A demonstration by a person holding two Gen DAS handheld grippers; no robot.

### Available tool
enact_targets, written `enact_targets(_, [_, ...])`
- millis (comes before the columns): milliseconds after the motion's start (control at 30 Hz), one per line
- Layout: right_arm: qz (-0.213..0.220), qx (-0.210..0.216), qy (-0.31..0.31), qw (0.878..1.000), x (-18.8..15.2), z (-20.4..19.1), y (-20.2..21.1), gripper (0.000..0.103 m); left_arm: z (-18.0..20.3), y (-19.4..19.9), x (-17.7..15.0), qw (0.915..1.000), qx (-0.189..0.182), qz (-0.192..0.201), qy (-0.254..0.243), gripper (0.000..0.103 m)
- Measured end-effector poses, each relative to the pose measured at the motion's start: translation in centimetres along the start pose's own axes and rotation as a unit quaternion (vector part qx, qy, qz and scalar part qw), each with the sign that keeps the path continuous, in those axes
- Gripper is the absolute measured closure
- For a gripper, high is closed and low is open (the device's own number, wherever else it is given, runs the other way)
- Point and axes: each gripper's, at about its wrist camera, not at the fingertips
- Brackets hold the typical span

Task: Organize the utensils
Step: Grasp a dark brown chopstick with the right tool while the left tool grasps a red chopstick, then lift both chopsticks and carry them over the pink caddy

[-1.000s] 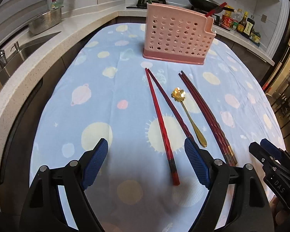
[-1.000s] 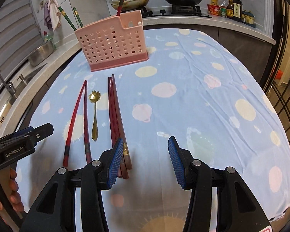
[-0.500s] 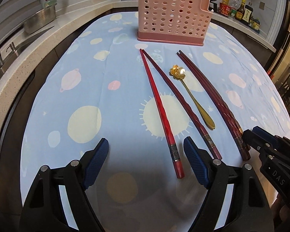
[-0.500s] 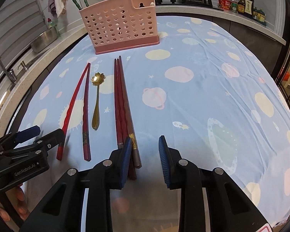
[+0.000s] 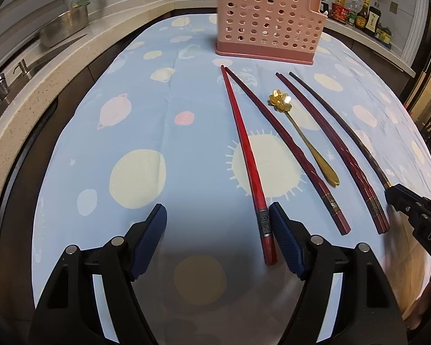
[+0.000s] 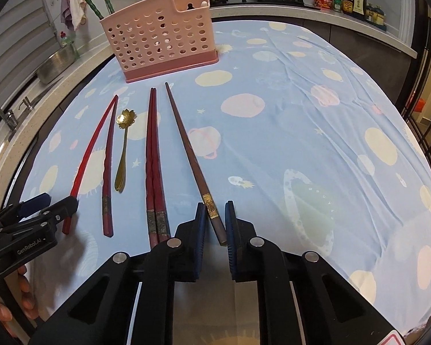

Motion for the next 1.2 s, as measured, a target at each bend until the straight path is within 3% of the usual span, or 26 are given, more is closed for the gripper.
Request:
enact_targets(167, [0.002, -0.003, 0.004, 1.000, -0.1, 0.0, 0.1, 0.091, 0.0, 0.2, -0.2, 1.0000, -0.001, 0.003, -0.003, 0.043])
enact_targets(333, [0.004, -0.001, 0.002, 1.000, -0.4, 0.1, 0.2, 0.092, -0.1, 0.7, -0.5, 0.9999, -0.013, 0.005, -0.005, 0.070])
enact_targets(533, [0.003, 0.005, -0.001, 1.000, -0.9, 0.3, 0.7, 0.096, -0.8, 1.2, -0.6, 0.9994, -0.034, 0.003, 0.007, 0.095])
enact_targets(833, [0.020, 0.019, -0.022, 0.999, -1.1, 2.0, 3.7, 0.096, -1.3, 3.1, -0.8, 0.9988, -0.046, 0.000, 0.016, 0.096])
enact_targets(1200, [0.098, 0.035, -0.036, 0.994, 2.0, 3.0, 10.7, 0.096, -0.4, 9.4, 1.5, 0.9972, -0.046, 0.058, 0.001, 0.096])
Point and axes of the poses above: each gripper's, at about its wrist camera, not at the fingertips, and y roughly against the way its jaws point, z to its right, x to its top, and after that the axes turned 13 degrees about -x, right-handed
